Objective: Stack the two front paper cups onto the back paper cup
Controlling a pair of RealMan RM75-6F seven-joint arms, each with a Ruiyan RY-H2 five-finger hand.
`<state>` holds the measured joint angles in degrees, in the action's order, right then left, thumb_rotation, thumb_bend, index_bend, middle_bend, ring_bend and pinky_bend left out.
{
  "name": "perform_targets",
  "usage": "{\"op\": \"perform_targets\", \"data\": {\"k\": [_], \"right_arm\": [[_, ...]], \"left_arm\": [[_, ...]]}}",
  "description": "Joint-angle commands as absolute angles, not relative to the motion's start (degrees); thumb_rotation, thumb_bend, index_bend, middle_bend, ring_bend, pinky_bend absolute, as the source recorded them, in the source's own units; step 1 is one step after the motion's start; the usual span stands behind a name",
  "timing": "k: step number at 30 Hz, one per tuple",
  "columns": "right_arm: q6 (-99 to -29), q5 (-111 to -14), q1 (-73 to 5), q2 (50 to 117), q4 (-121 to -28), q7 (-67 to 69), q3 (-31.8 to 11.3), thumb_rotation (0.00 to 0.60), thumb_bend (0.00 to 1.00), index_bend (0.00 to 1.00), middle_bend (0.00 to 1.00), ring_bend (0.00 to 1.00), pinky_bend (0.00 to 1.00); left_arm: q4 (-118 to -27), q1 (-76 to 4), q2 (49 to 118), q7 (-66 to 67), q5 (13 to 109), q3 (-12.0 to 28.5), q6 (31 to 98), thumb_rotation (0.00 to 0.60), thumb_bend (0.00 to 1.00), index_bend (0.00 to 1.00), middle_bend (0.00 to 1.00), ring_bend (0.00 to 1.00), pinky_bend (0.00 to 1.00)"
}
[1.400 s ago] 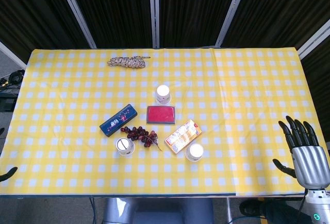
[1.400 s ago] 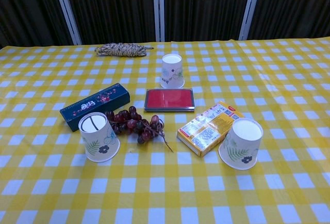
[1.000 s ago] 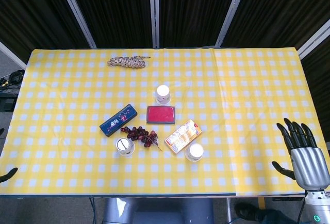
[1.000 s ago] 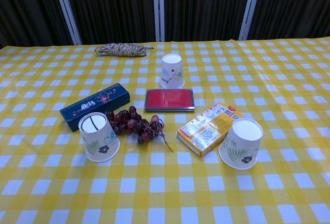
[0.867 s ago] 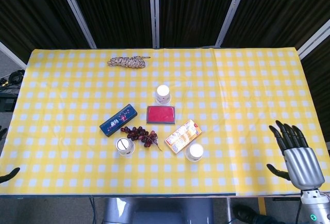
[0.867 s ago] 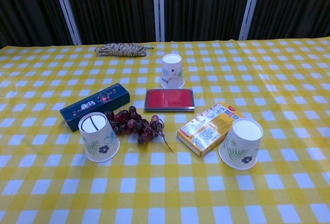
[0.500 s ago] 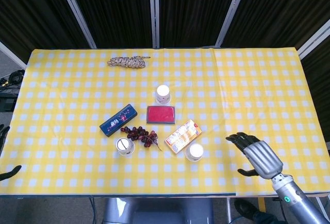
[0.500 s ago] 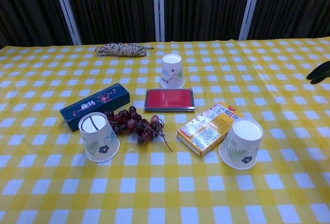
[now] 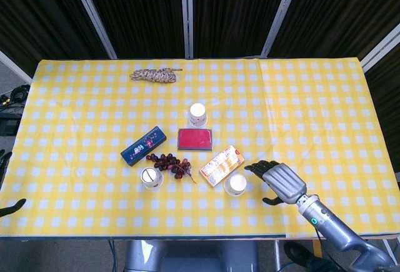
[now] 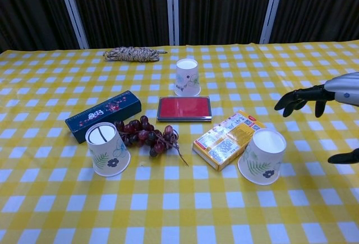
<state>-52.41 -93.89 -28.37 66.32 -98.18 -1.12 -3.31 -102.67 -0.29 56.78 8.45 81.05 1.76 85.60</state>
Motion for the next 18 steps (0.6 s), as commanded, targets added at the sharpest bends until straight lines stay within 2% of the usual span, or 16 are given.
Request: {"op": "perform_targets", "data": {"k": [1,11,18], "right_arm": [[-51.0,-92.3,-29.5,67.8,-98.7,-2.7,-3.9,0.6,0.12,0.21,0.24,0.22,0.34],[-47.8,-87.5,-33.0,73.3,-97.8,-8.3,-5.7,0.6,0.15,0.25,0.27,0.24,0.36],[-46.9,-84.3,-34.7,76.4,-96.3,-12.4,-6.2,0.6,0.17,0.31,0.31,0.28,0.38]], "left_arm": [[-102.6,-0.3,56.8,8.5,80.9,1.8,85.6,0.6,0.0,0.0,0.0,0.0,0.0],[-102.4,-0.6,56.8,8.3,80.2,2.0,85.2,0.6,0.0,0.0,0.0,0.0,0.0],[-101.9,-0.9,56.9,7.8,79.2,2.4,84.5,0.6,0.0,0.0,0.0,0.0,0.0]]}}
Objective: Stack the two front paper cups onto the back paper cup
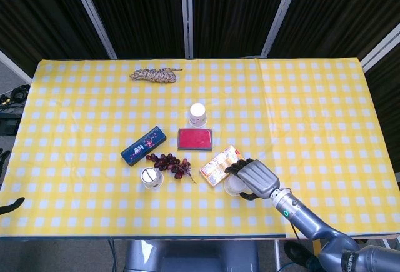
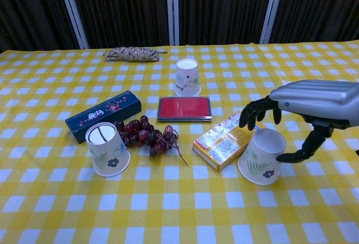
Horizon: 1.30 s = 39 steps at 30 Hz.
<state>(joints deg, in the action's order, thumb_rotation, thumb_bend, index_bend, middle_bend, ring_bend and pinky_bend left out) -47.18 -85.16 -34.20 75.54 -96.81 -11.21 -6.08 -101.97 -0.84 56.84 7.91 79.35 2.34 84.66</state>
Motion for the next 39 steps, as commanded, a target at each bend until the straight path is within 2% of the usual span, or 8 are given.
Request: {"op": "perform_targets", "data": {"k": [1,9,17,23,28,33,39], "right_arm": [[-46.8,-84.0,-34.9,76.6,-96.2,-12.8,-6.1,0.6,0.17,0.31,0.32,0.29,0.38],[-46.9,-82.0,-35.5,77.5,-95.8,-15.5,-5.4,0.6,0.22,0.38,0.39,0.35,0.46],[-48.5,-81.9,-35.9,76.3,-97.0,-14.4,-6.1,0.6,0.24,0.38,0.4,0.36,0.46],[-49.3,-80.5,-37.9,73.4,-97.4,-13.7,-9.9,0.6,0.24,0.38,0.4,0.36,0.46],[-47.2,-74.9,-41.7,72.1,-95.4,-13.8,-15.2,0.6,0.25,0.38,0.4,0.36,0.46],[-42.7,-67.1,-47.3,74.7,-89.5,-13.4,-19.6,0.6,0.25,0.38,0.4,0.36,0.46],[-38.5,-58.4,-53.7,79.6,-82.5,-12.4,-22.8,0.6,0.26,0.38,0.4,0.36,0.46]], "left_arm": [[-101.8,-1.0,56.8,7.7,79.1,2.4,84.4,0.6,0.0,0.0,0.0,0.0,0.0],[-101.9,-1.1,56.7,7.5,78.9,2.5,84.2,0.6,0.0,0.0,0.0,0.0,0.0],[-101.9,-1.3,56.7,7.5,78.9,2.3,83.9,0.6,0.0,0.0,0.0,0.0,0.0],[-101.7,-1.6,56.6,6.8,78.0,2.6,83.2,0.6,0.0,0.0,0.0,0.0,0.0],[-101.1,-1.8,56.7,7.0,76.8,3.2,82.9,0.6,0.0,0.0,0.0,0.0,0.0],[-101.0,-2.2,57.3,7.7,76.3,3.3,82.5,0.6,0.0,0.0,0.0,0.0,0.0],[-100.4,-2.6,57.1,6.6,74.8,4.0,81.6,0.6,0.0,0.0,0.0,0.0,0.0]]}}
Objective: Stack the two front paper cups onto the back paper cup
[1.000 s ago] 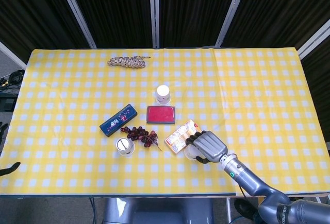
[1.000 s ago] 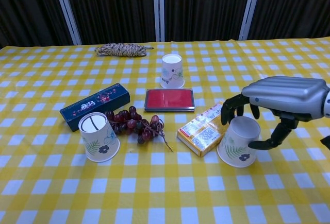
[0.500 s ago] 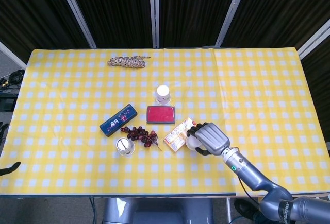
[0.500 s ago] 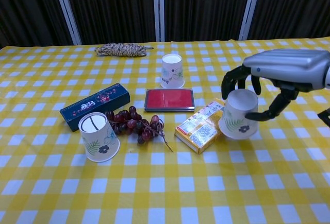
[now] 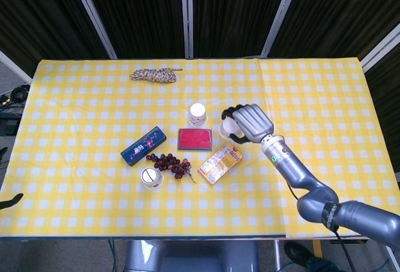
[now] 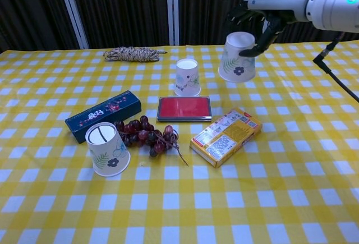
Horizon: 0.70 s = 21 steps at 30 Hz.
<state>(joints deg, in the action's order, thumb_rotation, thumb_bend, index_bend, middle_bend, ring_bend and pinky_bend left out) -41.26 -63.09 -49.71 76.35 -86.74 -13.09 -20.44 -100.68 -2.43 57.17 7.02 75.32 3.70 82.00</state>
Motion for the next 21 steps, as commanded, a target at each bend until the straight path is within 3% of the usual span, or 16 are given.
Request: {"op": "perform_targets", "data": {"k": [1,21], "right_arm": [[-38.2,-57.5,-54.6,80.4,-81.5,-12.5,-23.1,0.6,0.26,0.38,0.4,0.36,0.46],[-36.7,-42.3,-65.8,91.5,-66.8,-14.3,-24.9,0.6,0.27,0.38,0.4,0.36,0.46]], "left_arm": [[-100.3,-2.7,57.0,6.5,74.5,4.1,81.5,0.6,0.0,0.0,0.0,0.0,0.0],[-99.5,-3.3,56.3,4.0,71.7,4.9,79.4,0.6,0.0,0.0,0.0,0.0,0.0]]}}
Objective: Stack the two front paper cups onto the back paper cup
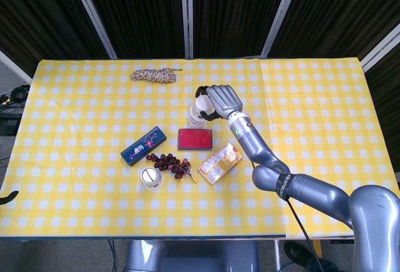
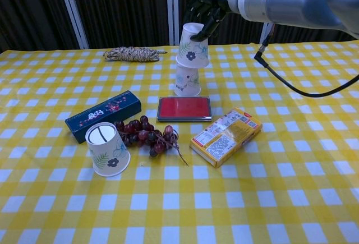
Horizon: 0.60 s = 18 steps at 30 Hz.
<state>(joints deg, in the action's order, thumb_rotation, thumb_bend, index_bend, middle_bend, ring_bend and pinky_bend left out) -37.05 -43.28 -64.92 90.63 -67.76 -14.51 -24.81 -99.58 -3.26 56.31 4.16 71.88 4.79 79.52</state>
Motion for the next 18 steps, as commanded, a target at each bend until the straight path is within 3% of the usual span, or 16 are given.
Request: {"op": "perform_targets", "data": {"k": [1,15,17,18], "right_arm": [[-36.7,-42.0,-66.0,91.8,-66.5,-14.2,-24.9,0.6,0.28,0.38,0.4,0.36,0.46],[-35.8,-42.0,-69.0,96.3,-58.2,-13.5,-23.1,0.6,0.27,0.37,0.39,0.36,0.46],[-35.6,-42.2,-69.3,96.7,-57.5,-13.0,-23.2,0.6,0.21,0.29,0.32,0.32,0.41],[-35.2,-42.4,-69.4,96.9,-57.2,-12.7,-23.2,0.6,0.13,0.2,0.23,0.25,0.33]], "left_arm": [[-99.4,-3.3,56.2,3.9,71.5,4.9,79.4,0.6,0.0,0.0,0.0,0.0,0.0],[-98.2,-3.9,56.5,3.6,69.4,5.6,78.1,0.6,0.0,0.0,0.0,0.0,0.0],[-98.1,-4.0,56.5,3.6,69.1,5.7,78.1,0.6,0.0,0.0,0.0,0.0,0.0],[-98.0,-4.0,56.5,3.7,69.0,5.7,78.0,0.6,0.0,0.0,0.0,0.0,0.0]]}}
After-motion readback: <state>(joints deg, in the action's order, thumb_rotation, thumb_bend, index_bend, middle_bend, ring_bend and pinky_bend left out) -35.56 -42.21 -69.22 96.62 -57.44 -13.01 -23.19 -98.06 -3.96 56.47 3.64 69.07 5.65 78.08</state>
